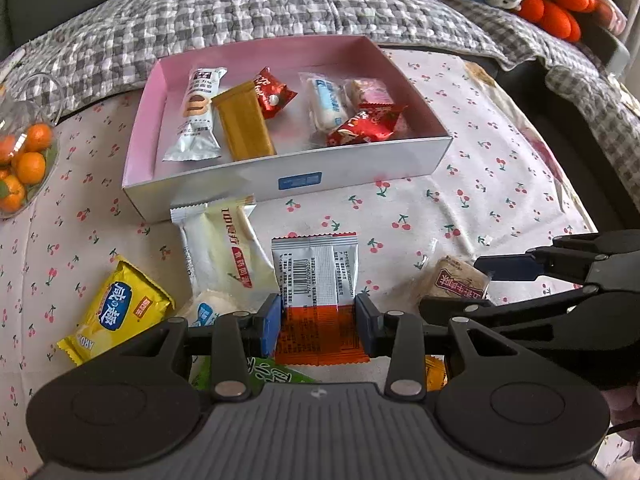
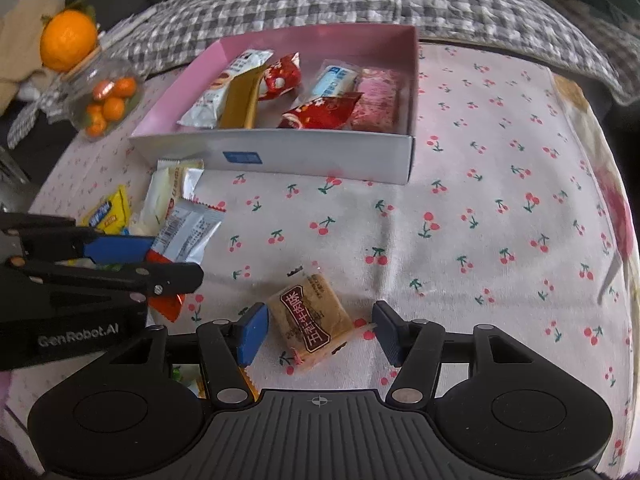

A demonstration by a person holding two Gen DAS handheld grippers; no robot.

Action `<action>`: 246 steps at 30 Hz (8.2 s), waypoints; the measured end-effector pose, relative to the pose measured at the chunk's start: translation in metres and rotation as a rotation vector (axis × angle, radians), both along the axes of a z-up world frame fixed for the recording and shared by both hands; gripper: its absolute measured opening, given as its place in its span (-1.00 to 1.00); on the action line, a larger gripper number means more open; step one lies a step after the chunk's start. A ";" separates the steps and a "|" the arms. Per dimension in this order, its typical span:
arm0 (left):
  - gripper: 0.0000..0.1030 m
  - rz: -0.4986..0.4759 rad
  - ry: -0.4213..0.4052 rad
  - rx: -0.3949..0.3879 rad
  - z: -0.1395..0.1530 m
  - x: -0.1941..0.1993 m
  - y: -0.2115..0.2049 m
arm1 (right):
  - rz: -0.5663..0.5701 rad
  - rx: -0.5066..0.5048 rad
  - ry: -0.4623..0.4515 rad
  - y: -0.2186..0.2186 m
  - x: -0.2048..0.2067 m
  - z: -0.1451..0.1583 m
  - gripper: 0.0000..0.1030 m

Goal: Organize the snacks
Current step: 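Grasp the orange-and-white pack with the left tool while the right tool grasps the brown cake pack, then carry both packs into the pink box and open both tools, then withdraw both tools from the box toward the remaining snacks, then grasp the white milk bar with the left tool while the right tool grasps the green cartoon pack, then carry both packs into the pink box and open both tools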

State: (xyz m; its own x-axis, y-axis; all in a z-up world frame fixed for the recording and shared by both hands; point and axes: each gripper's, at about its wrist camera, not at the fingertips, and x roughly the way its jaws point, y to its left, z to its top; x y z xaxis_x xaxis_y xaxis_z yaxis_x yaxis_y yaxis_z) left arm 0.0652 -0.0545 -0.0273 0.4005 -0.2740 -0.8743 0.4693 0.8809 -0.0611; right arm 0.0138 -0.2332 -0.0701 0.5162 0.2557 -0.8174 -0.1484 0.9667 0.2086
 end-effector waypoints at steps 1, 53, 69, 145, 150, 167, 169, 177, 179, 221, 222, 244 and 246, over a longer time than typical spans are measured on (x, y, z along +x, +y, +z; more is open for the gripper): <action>-0.30 0.001 0.000 0.000 0.000 0.000 0.000 | 0.012 -0.012 -0.009 0.002 0.000 0.001 -0.22; -0.30 0.017 -0.059 -0.125 0.007 0.104 -0.021 | -0.261 0.176 -0.134 -0.039 0.149 0.042 -0.33; 0.09 -0.045 -0.158 -0.080 0.001 0.111 -0.035 | -0.300 0.179 -0.195 -0.045 0.163 0.045 0.16; 0.86 -0.166 -0.293 -0.064 -0.009 -0.026 0.123 | 0.310 -0.075 -0.262 0.103 -0.062 0.008 0.34; 0.76 -0.199 -0.283 -0.043 -0.013 -0.027 0.118 | 0.325 -0.067 -0.256 0.101 -0.061 0.008 -0.07; 0.14 -0.288 -0.218 0.036 -0.029 -0.020 0.088 | 0.205 -0.044 -0.248 0.057 -0.062 0.007 -0.08; 0.05 -0.274 -0.210 0.057 -0.032 -0.017 0.086 | 0.206 -0.045 -0.248 0.057 -0.063 0.007 -0.08; -0.23 -0.241 -0.168 0.028 -0.030 -0.011 0.088 | 0.188 -0.046 -0.243 0.054 -0.063 0.008 -0.08; -0.30 -0.239 -0.150 0.024 -0.029 -0.010 0.088 | 0.171 -0.053 -0.231 0.053 -0.062 0.008 -0.08; -0.42 0.029 -0.153 -0.185 0.037 0.041 0.067 | -0.171 0.299 -0.218 -0.014 0.013 0.067 -0.08; -0.42 0.031 -0.152 -0.185 0.037 0.046 0.063 | -0.186 0.311 -0.215 -0.017 0.018 0.066 -0.08; -0.42 0.121 -0.180 -0.058 0.014 0.156 -0.004 | -0.285 0.354 -0.196 -0.037 0.134 0.032 -0.08; -0.42 0.125 -0.181 -0.059 0.010 0.160 -0.008 | -0.289 0.361 -0.205 -0.039 0.136 0.029 -0.08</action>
